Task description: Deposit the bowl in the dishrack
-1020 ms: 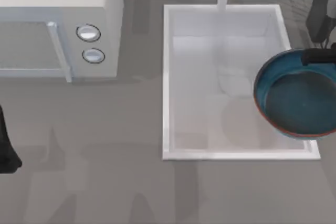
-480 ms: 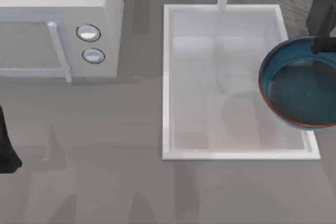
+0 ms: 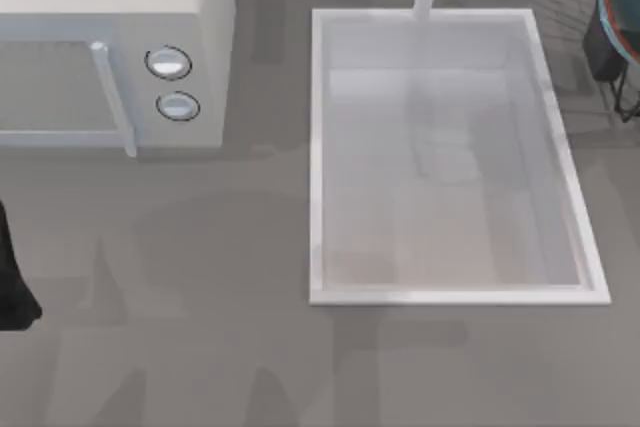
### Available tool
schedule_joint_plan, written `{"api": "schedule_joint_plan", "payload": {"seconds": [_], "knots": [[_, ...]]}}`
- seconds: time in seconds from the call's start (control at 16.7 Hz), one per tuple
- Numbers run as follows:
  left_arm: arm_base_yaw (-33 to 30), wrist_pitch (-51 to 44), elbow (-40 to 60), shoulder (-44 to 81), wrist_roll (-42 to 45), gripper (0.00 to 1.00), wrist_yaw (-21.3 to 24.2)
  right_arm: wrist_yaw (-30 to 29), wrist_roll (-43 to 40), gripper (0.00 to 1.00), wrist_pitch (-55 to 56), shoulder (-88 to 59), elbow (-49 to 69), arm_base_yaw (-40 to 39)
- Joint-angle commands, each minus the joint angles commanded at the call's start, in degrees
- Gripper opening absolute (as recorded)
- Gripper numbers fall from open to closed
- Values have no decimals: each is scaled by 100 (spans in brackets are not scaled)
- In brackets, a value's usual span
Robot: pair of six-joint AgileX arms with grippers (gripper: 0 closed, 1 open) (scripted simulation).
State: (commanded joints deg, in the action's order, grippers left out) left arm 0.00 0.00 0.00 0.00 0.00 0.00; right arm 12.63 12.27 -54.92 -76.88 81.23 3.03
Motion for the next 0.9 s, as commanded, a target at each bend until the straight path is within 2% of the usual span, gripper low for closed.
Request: {"api": "schedule_joint_plan", "payload": {"seconds": [0.48, 0.66, 0.9], "knots": [[0, 0, 0, 0, 0, 100, 0, 1760, -896, 0, 3807, 1519, -1224, 2603], [0, 0, 0, 0, 0, 100, 0, 2165, -1087, 0, 4494, 1916, -1489, 3181], [0, 0, 0, 0, 0, 100, 0, 2266, -1132, 0, 4649, 2018, -1554, 3325]]}}
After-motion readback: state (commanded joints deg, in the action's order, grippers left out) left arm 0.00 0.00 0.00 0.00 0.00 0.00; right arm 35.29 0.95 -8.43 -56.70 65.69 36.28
